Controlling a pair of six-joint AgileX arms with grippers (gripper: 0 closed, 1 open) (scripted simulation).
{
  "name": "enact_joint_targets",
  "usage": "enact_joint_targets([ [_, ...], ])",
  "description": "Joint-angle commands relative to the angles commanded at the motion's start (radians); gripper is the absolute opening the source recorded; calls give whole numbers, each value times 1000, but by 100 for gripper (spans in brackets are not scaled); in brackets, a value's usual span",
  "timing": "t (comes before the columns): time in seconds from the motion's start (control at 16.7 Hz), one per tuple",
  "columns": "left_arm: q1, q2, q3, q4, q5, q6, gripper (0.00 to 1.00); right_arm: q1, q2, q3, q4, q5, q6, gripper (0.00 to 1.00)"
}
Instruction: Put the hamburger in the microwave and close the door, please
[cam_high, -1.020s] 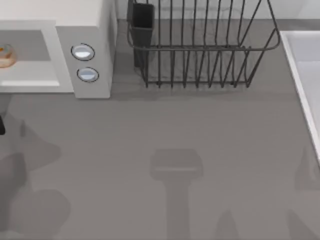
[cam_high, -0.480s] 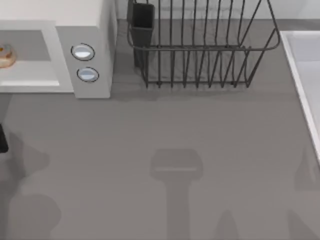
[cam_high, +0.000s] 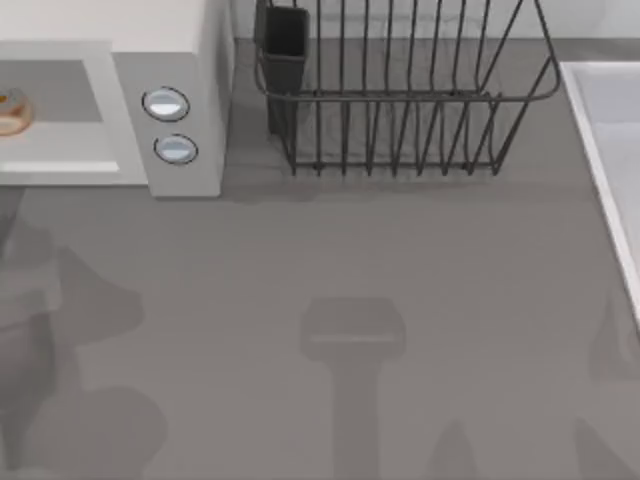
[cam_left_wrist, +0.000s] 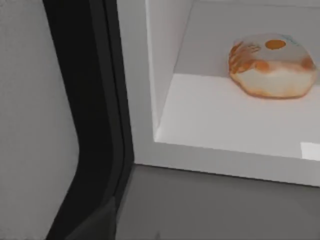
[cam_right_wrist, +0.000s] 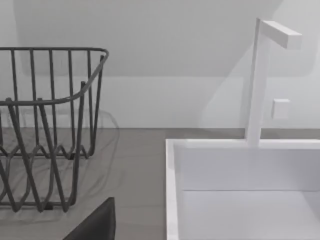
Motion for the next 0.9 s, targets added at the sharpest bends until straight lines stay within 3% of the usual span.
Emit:
enact_joint_targets([
  [0.9,1,-321,58,-509,-8,-2,100,0,0,0,0,0,0,100],
])
